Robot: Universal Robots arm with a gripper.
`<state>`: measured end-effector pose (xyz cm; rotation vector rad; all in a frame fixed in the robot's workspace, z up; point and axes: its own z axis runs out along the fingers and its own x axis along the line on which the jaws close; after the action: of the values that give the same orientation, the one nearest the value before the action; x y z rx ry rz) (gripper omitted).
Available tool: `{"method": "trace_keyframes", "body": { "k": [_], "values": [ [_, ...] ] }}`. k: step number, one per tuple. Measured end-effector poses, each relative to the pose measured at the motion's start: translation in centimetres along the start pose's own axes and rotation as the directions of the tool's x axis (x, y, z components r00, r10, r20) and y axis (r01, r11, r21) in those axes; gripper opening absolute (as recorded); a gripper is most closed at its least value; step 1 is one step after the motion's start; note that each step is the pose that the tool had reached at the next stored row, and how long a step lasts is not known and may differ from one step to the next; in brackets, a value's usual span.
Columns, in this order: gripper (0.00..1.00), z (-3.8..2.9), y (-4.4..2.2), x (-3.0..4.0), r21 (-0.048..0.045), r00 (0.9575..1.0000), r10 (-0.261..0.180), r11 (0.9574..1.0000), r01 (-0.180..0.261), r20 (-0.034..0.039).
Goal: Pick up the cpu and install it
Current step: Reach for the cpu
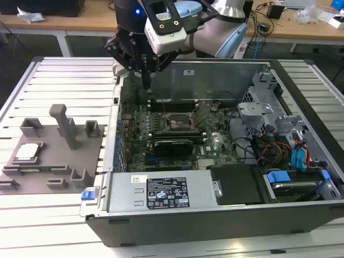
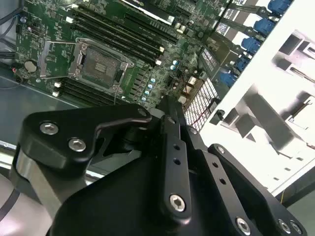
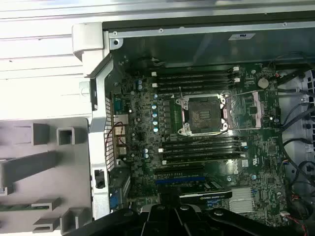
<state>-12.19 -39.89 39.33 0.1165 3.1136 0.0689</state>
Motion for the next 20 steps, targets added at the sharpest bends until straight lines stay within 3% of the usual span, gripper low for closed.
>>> {"method": "trace_keyframes", "body": {
  "k": [11, 20],
  "values": [
    [0.11, -0.01, -0.01, 0.2, 0.0, 1.0, 0.0, 1.0, 0.0, 0.0],
    [0.11, -0.03, -0.07, 0.84, 0.0001, 1.0, 0.0, 1.0, 0.0, 0.0]
  ]
}}
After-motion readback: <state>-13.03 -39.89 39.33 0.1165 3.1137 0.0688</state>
